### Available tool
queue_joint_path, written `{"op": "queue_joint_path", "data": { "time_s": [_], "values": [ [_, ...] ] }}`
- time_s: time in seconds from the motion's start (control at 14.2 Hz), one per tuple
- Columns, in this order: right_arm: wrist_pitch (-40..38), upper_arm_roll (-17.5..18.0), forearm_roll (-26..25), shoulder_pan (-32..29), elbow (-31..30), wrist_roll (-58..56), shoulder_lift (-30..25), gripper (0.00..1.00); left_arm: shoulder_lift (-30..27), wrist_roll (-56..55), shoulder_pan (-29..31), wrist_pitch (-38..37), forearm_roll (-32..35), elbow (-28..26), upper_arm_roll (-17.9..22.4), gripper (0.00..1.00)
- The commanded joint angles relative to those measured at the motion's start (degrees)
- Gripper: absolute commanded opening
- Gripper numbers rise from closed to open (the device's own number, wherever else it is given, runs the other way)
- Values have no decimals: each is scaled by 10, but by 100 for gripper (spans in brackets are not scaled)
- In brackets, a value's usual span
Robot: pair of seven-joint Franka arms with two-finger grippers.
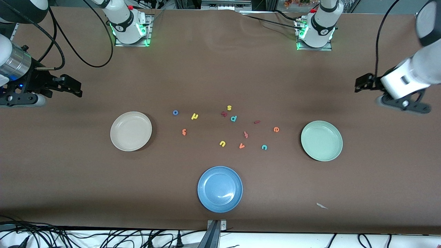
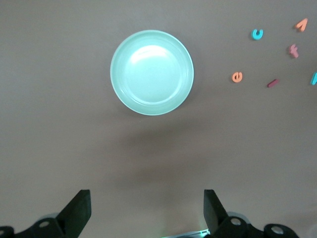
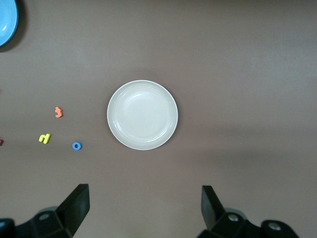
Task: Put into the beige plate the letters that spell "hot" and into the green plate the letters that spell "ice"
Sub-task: 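Reach the left gripper to the orange e while the right gripper reaches the yellow letter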
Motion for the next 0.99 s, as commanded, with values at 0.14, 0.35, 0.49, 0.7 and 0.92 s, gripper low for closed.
{"op": "queue_joint_path", "data": {
  "time_s": [0.14,0.35,0.49,0.7,0.92],
  "values": [
    [2,1,1,2,2,-1,2,100,92,-5,-30,75,-23,9,0,100],
    [1,1,1,1,1,-1,2,100,149,-26,-55,140,-38,14,1,100],
    [1,1,1,1,-1,1,3,100,178,-53,-71,185,-46,13,0,100],
    [8,1,1,5,-4,2,7,100,217,-136,-128,240,-46,11,1,100],
    [34,1,0,32,-26,58,17,100,229,-167,-145,268,-94,-15,-1,100]
  ]
}}
